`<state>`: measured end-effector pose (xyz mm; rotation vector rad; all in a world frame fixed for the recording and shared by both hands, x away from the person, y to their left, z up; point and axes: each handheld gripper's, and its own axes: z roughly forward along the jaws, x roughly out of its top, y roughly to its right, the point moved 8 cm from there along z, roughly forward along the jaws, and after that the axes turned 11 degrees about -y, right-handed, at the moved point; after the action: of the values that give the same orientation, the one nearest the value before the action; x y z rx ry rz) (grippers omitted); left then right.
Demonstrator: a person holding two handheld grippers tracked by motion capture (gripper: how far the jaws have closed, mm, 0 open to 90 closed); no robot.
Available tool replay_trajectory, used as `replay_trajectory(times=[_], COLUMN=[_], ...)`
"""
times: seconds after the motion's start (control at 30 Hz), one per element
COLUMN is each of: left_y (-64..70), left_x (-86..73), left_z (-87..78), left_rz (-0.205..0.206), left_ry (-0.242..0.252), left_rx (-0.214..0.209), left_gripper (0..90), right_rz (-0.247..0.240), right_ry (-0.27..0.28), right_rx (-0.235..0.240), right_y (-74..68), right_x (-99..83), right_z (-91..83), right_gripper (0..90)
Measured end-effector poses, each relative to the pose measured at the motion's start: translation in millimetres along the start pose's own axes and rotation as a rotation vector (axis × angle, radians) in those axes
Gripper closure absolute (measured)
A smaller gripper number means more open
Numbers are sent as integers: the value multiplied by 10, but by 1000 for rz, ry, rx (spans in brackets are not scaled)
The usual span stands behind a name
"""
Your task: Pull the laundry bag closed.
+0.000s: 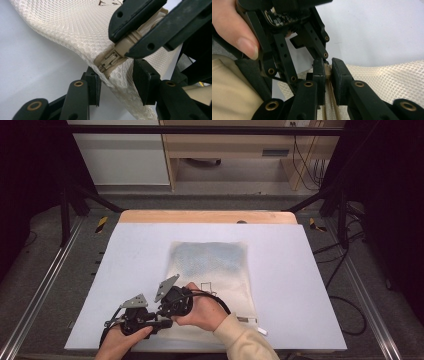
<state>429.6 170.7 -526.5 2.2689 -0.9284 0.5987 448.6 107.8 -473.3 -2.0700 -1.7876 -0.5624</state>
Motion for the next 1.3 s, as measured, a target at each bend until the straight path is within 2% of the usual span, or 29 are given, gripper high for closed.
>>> replay_trajectory(times=[0.27,0.53,0.87,1.3], left_y=[1,-17,-21,-18], left_x=[11,15,23,29], left_z=[31,29,10,-5], left_rz=[-9,13,2,-1], left_ry=[-4,-18,-16,-18], left_rx=[-9,13,19,37], left_gripper=[578,682,788,816], right_rz=[3,-1,2,5], right_ry=[0,1,-6,-38], right_rx=[1,1,-7,-11], right_y=[3,7,19,18], right_x=[-5,-19,-60,-124], right_z=[2,-1,-17,-11], right_gripper=[820,820,819,820])
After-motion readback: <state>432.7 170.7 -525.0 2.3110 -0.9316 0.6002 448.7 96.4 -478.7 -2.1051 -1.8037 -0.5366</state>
